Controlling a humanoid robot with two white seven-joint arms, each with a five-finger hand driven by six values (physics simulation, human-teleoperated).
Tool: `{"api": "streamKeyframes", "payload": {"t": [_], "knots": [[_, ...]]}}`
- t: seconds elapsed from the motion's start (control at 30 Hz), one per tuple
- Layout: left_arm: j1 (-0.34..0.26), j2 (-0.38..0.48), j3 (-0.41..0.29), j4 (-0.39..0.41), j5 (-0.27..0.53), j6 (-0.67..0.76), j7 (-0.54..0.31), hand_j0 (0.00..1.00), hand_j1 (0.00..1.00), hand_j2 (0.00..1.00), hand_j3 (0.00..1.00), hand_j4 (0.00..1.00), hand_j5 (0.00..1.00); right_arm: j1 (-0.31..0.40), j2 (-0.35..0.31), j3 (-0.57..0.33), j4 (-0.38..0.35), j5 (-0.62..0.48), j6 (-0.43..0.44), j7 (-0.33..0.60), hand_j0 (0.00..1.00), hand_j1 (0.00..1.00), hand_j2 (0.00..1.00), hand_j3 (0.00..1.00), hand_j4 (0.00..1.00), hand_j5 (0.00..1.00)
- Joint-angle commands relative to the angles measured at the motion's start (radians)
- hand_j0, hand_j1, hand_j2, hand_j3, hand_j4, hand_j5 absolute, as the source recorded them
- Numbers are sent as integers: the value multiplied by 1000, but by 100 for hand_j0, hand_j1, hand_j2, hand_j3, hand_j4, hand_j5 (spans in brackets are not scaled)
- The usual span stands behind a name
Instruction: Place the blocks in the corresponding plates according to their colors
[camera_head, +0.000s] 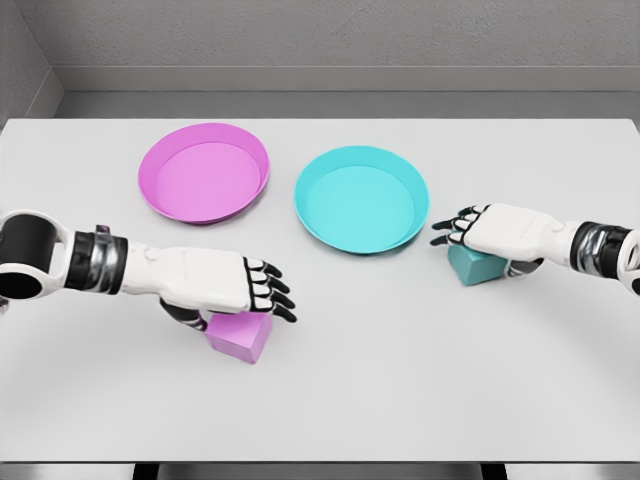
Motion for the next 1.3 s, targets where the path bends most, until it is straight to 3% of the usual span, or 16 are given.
{"api": "streamKeyframes", "payload": {"t": [0.0, 0.03, 0.17, 0.2, 0.47, 0.63, 0.87, 1.1, 1.27], "knots": [[0, -9, -1, 1, -6, 2, 1, 100, 100, 100, 100, 100, 100, 0, 1, 1, 10, 60, -29, 24, 84, 84, 84, 84, 84, 84], [0, -9, -1, 0, -6, 2, 1, 100, 100, 100, 100, 100, 100, -1, 2, -1, 10, 55, -29, 24, 79, 79, 79, 79, 79, 79], [2, -9, -30, 1, -31, 2, 1, 100, 100, 100, 100, 100, 100, 3, 2, -24, 10, 49, -29, 24, 76, 76, 76, 76, 76, 76], [2, -9, -36, 1, -34, 2, 1, 100, 100, 100, 100, 100, 100, 3, 2, -24, 10, 49, -29, 24, 69, 69, 69, 69, 69, 69], [6, -7, -44, 1, -60, 2, 1, 100, 100, 100, 100, 100, 100, -3, 1, -54, 28, -4, -29, 24, 70, 70, 70, 70, 70, 70], [5, -1, -44, 1, -60, 2, 1, 71, 71, 71, 71, 71, 71, -14, 5, -54, 48, -44, -29, 24, 70, 70, 70, 70, 70, 70], [5, 5, -44, 1, -62, 2, 1, 51, 51, 51, 51, 51, 51, -58, 30, -54, 50, -92, -29, 24, 70, 70, 70, 70, 70, 70], [-34, 13, -32, 3, -68, 2, 1, 40, 40, 40, 40, 40, 40, -169, 151, -51, 50, -95, -29, 24, 73, 73, 73, 73, 73, 73], [-51, 36, 30, 13, -68, 2, 1, 39, 39, 39, 39, 39, 39, -256, 235, -41, 120, -93, -29, 24, 74, 74, 74, 74, 74, 74]]}}
